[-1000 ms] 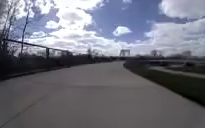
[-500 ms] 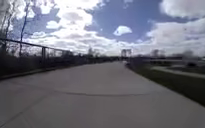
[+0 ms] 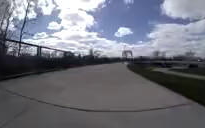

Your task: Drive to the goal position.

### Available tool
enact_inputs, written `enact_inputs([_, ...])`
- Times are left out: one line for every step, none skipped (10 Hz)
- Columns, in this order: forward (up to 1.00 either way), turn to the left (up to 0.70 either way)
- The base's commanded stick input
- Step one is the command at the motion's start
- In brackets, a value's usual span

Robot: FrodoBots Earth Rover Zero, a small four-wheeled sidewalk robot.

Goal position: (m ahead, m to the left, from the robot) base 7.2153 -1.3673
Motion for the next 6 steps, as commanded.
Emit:
enact_inputs([1.00, 0.00])
enact_inputs([1.00, 0.00])
enact_inputs([1.00, 0.00])
enact_inputs([1.00, 0.00])
enact_inputs([1.00, 0.00])
enact_inputs([1.00, 0.00])
